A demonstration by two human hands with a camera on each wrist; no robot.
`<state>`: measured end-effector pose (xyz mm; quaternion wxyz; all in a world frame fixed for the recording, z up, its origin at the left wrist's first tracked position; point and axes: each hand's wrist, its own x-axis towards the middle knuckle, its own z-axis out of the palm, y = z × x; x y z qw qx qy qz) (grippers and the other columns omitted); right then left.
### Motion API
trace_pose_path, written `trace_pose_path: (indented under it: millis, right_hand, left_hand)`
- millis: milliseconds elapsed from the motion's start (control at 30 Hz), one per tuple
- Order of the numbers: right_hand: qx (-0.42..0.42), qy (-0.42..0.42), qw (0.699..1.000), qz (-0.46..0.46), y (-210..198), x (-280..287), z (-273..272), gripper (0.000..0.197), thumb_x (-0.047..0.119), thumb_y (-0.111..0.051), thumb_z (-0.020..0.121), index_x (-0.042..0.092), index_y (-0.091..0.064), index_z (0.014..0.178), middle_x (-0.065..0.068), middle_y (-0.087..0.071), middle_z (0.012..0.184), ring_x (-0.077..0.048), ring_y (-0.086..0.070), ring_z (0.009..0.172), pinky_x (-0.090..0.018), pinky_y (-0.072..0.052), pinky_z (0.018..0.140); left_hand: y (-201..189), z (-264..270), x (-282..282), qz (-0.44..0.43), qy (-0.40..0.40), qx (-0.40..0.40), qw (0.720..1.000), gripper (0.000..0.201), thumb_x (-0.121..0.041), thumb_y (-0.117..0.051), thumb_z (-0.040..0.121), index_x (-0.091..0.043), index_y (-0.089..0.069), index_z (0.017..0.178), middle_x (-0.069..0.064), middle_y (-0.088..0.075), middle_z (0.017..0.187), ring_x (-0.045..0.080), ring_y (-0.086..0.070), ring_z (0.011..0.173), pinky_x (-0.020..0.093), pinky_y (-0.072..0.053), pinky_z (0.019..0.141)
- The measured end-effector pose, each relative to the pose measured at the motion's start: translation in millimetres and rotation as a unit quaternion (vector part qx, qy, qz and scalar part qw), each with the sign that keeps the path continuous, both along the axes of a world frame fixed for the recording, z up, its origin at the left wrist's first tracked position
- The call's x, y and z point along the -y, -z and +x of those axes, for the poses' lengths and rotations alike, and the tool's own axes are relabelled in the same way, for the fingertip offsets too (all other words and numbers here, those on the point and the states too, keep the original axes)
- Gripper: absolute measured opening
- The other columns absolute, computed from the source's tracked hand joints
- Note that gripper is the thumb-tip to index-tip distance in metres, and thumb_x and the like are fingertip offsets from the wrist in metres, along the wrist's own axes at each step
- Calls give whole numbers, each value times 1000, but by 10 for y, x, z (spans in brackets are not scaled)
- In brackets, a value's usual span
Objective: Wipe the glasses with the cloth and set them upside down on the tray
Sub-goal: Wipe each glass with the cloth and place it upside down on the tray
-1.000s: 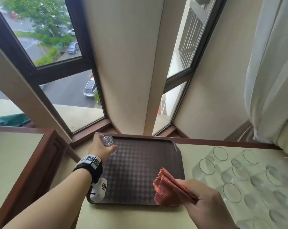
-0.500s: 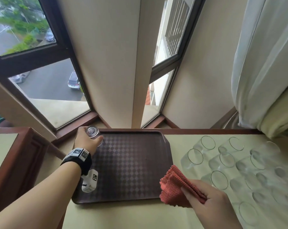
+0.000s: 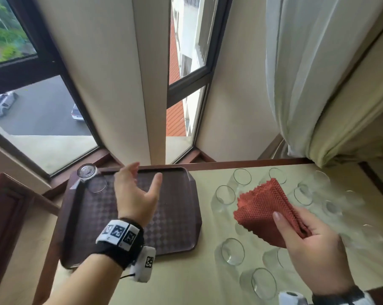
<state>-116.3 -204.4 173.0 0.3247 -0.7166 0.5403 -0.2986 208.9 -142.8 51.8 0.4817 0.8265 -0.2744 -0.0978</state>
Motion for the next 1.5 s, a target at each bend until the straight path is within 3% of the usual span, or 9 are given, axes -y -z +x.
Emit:
trace_pose_path:
  millis: [133, 300, 433, 633, 733, 1000, 1167, 1367, 1500]
  right_hand:
    - [-10, 18, 1000, -1, 26, 111, -265, 18, 28, -72, 90, 46, -72, 93, 28, -72, 82, 8, -66, 81, -4, -48, 67]
    - [-18, 25, 999, 12, 83, 227, -503, 12, 40, -66, 92, 39, -74, 101, 23, -74, 85, 1, -69, 78, -32, -60, 72]
    - [-12, 15, 1000, 12, 125, 263, -600, 20, 44, -62, 92, 37, -75, 106, 24, -73, 87, -1, -71, 79, -36, -63, 71]
    - [-10, -15, 1000, 3, 174, 291, -681, 12, 35, -63, 96, 36, -74, 100, 27, -72, 84, 5, -68, 78, -13, -54, 65]
    - [0, -34, 999, 10, 175, 314, -674, 19, 38, -60, 97, 33, -74, 108, 26, -73, 89, 4, -69, 83, -22, -60, 73]
    - [16, -50, 996, -71, 44, 426, -505, 27, 42, -56, 97, 32, -72, 116, 24, -73, 88, 9, -65, 85, -7, -50, 70]
    - [49, -67, 987, -137, -304, 451, -129, 32, 42, -55, 97, 24, -73, 118, 16, -76, 96, -2, -71, 87, -12, -55, 74]
    - [177, -165, 961, -137, -887, 189, 475, 28, 39, -53, 99, 27, -68, 120, 34, -66, 92, 17, -65, 90, -2, -48, 69]
    - [278, -333, 899, -54, -1159, -148, 715, 45, 34, -41, 106, 41, -41, 151, 27, -52, 145, 5, -52, 131, -19, -49, 102]
  left_hand:
    - [181, -766, 426, 86, 245, 2, 966, 80, -51, -82, 85, -28, -44, 152, -3, -52, 143, 17, -48, 132, 37, -44, 115]
    - [411, -1294, 919, 199, 377, 16, 904, 106, -47, -83, 85, -29, -18, 167, -2, -34, 167, 22, -37, 150, 36, -34, 124]
    - [570, -1470, 1153, 237, 384, 21, 892, 109, -40, -84, 87, -18, -15, 168, 3, -26, 171, 23, -33, 155, 37, -31, 127]
    - [675, -1572, 1282, 227, 311, 50, 922, 81, -30, -78, 94, -12, -34, 159, 7, -41, 160, 24, -45, 146, 35, -36, 122]
    - [602, -1577, 1189, 201, 287, 20, 936, 76, -31, -77, 93, -13, -39, 156, 6, -48, 155, 22, -51, 140, 34, -41, 118]
    - [-427, -1379, 583, -69, 146, -121, 979, 75, -34, -92, 80, -22, -54, 143, -11, -71, 121, 5, -70, 104, 26, -60, 90]
    - [-1270, -1320, 185, -298, 96, -312, 897, 91, -47, -93, 61, -19, -58, 140, 0, -79, 120, 16, -74, 114, 41, -57, 100]
    - [-1929, -1452, -116, -299, 216, -365, 855, 66, -54, -68, 89, -9, -64, 137, 10, -71, 136, 29, -64, 132, 54, -47, 112]
    - [-2163, -1392, -260, -326, 213, -357, 849, 55, -44, -61, 99, -3, -65, 135, 28, -65, 137, 49, -60, 130, 66, -42, 116]
